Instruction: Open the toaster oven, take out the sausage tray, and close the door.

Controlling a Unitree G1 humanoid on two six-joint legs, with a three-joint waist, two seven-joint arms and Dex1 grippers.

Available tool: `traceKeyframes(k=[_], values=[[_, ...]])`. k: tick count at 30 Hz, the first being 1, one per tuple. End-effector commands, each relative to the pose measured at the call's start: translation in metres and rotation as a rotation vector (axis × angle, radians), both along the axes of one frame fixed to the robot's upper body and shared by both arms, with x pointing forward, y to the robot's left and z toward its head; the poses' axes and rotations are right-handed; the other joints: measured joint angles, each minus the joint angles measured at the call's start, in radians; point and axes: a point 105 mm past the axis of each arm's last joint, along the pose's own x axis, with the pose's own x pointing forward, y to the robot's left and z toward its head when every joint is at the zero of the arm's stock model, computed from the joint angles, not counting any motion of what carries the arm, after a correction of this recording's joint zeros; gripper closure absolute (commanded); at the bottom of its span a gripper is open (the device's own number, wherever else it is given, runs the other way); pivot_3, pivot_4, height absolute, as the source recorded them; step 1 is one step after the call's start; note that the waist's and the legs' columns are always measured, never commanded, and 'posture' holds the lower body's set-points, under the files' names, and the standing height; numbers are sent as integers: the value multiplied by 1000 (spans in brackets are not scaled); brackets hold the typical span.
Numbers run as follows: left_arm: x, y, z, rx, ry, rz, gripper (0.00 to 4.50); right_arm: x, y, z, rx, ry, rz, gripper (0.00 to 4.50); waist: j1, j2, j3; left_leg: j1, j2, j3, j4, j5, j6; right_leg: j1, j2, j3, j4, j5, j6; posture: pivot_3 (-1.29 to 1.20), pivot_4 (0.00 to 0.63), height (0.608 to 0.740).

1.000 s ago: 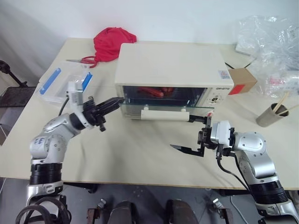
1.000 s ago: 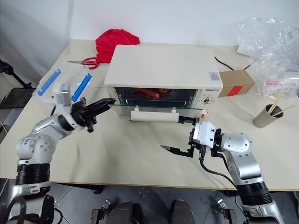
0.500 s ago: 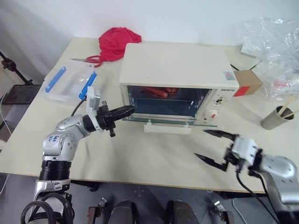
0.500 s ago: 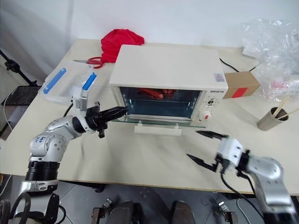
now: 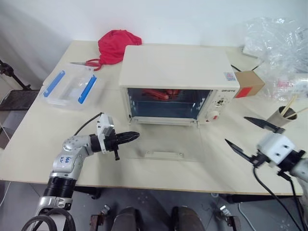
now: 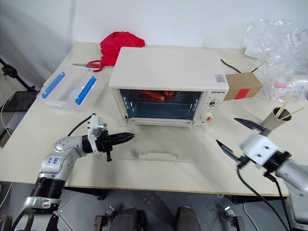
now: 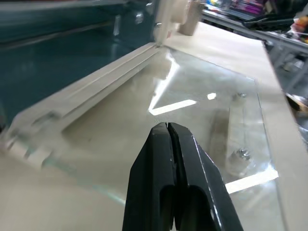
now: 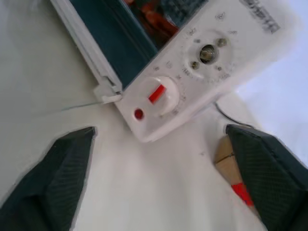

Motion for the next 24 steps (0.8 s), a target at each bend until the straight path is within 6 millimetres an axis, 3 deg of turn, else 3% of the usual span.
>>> traceKeyframes(k=[1,3,6,9,11,12,15,18,24], values=[[-6,6,6,14,-69,1,4473,1,42,8,14,-47,82,0,0,0,0,0,0,0,0,0,0,0,0,0,0,0,0,0,150,740],[-11,8,2,26,-66,-9,4473,2,60,9,-13,-83,127,0,3,0,0,0,0,0,0,0,0,0,0,-1,0,0,0,0,150,740],[-12,10,0,37,-77,19,3913,8,84,8,-81,-166,164,0,-1,0,0,0,-1,0,0,0,0,0,0,-1,-1,0,0,0,150,740],[-17,10,5,3,-111,37,2957,37,114,12,-121,-279,159,0,-8,-1,-1,0,0,0,0,0,0,0,0,-1,0,0,0,0,150,740],[-19,14,11,-31,-135,63,2310,57,133,16,-236,-376,144,0,-19,0,0,0,-1,0,0,1,0,0,0,-1,1,0,0,0,150,740],[-19,16,17,-59,-158,79,2069,69,138,15,-332,-412,102,0,-26,0,0,0,0,0,0,1,0,-1,0,-1,1,0,0,0,150,740],[-18,24,25,-97,-199,141,1070,91,155,20,-370,-447,61,0,-29,0,0,-2,0,-1,0,1,0,-4,0,-1,3,0,0,0,150,740],[-20,32,28,-100,-230,179,123,102,165,25,-400,-492,41,0,-29,0,0,-3,0,-1,-1,1,0,-5,0,-2,5,0,0,0,150,740],[-25,45,37,-119,-259,246,32,115,167,26,-476,-534,-24,0,-31,0,0,-4,0,-1,-2,1,0,-7,-1,-2,7,0,0,0,150,740]])
